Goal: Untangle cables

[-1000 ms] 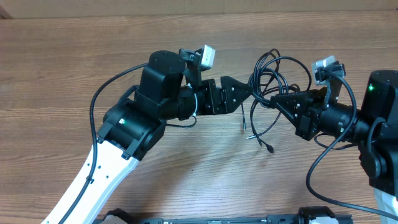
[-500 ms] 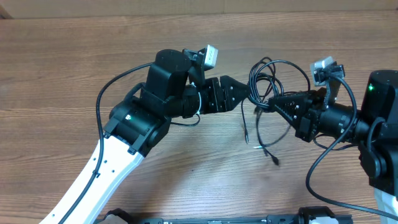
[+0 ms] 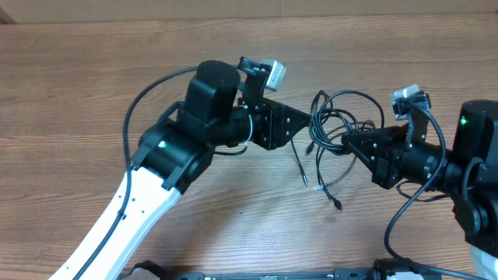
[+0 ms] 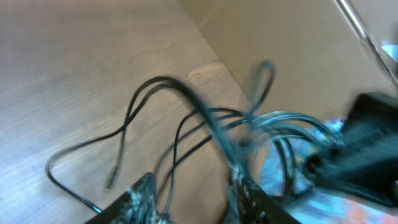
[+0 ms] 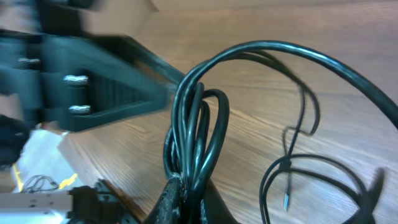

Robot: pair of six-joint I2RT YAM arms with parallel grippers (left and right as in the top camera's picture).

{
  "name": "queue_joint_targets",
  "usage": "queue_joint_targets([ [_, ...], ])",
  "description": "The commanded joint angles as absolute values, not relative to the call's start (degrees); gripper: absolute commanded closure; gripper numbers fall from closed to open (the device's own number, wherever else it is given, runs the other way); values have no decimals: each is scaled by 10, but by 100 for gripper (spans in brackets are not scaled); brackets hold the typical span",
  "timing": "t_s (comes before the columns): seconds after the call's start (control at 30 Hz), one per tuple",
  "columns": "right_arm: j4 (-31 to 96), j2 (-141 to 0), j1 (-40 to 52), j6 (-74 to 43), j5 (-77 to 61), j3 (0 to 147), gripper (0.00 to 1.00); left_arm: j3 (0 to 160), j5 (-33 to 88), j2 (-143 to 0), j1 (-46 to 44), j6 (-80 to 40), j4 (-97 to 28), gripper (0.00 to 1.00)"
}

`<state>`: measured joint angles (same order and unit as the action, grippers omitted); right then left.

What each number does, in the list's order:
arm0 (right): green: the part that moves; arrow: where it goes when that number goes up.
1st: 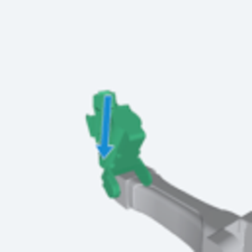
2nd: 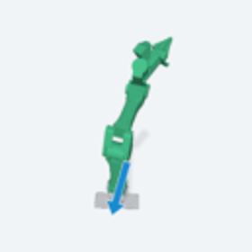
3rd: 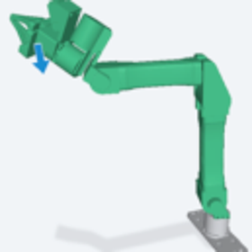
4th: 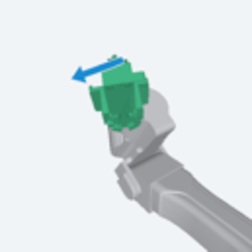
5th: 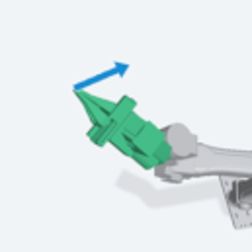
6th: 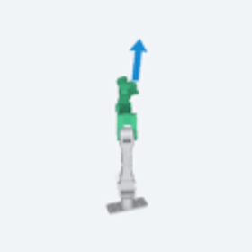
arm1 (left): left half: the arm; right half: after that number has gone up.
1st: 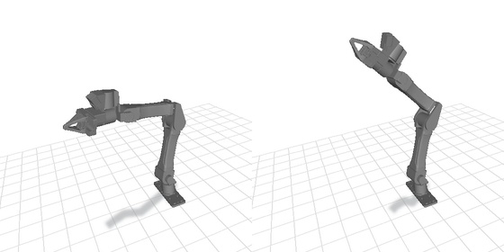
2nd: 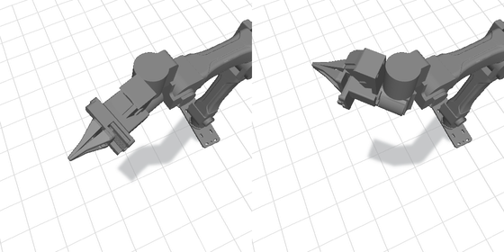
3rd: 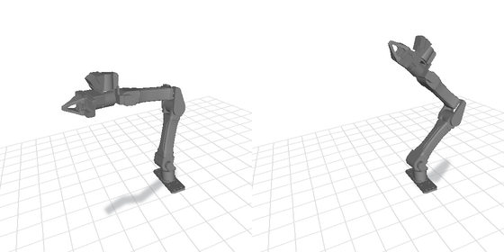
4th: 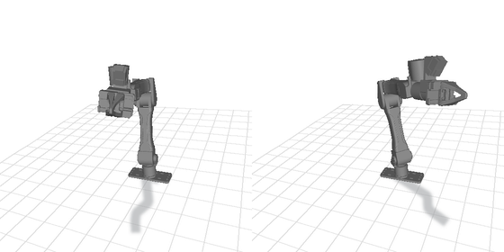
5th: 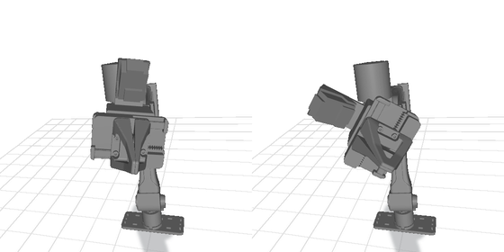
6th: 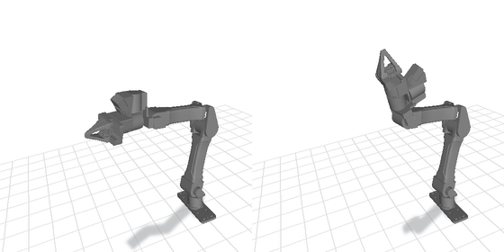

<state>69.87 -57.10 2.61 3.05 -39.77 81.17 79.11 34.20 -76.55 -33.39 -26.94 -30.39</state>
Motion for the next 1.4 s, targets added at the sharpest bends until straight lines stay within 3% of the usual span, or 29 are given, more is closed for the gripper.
queue_joint_targets([
  [0.0, 704, -564, 25, 61, -372, 814, 96, 800, 354, -697, -338, -83, -300, 48],
  [0.07, 713, -564, 25, 110, -410, 814, 96, 800, 357, -684, -338, -49, -301, 33],
  [0.2, 763, -564, 25, 267, -517, 814, 96, 800, 391, -685, -357, 38, -318, 17],
  [0.3, 788, -564, 25, 345, -531, 814, 96, 800, 383, -691, -388, 110, -340, 0],
  [0.67, 806, -564, 25, 380, -540, 814, 96, 800, 371, -726, -398, 172, -379, 0],
  [0.77, 814, -564, 25, 404, -583, 814, 96, 800, 385, -740, -412, 172, -375, 4],
  [0.8, 819, -564, 25, 410, -593, 814, 96, 800, 385, -744, -421, 172, -374, 8],
  [0.83, 821, -564, 25, 410, -593, 814, 96, 800, 383, -747, -425, 172, -374, 21],
  [0.87, 828, -564, 25, 410, -593, 814, 96, 800, 383, -748, -428, 172, -374, 41],
  [0.9, 832, -564, 25, 410, -593, 814, 96, 800, 384, -749, -428, 172, -374, 72],
  [0.93, 835, -564, 25, 406, -592, 814, 96, 800, 384, -749, -428, 172, -375, 96],
  [1.13, 863, -565, 25, 403, -566, 814, 96, 800, 383, -749, -427, 145, -378, 96],
  [1.17, 865, -566, 25, 403, -564, 814, 89, 800, 378, -749, -427, 142, -377, 96],
  [1.2, 868, -566, 25, 394, -558, 814, 30, 800, 346, -749, -427, 109, -375, 96],
  [1.23, 865, -568, 25, 369, -540, 814, 6, 800, 307, -749, -427, 70, -374, 96],
  [1.27, 863, -569, 25, 352, -526, 814, 0, 800, 281, -749, -427, 44, -375, 96],
  [1.37, 839, -581, 25, 232, -450, 814, 0, 800, 208, -749, -427, -58, -368, 96],
])
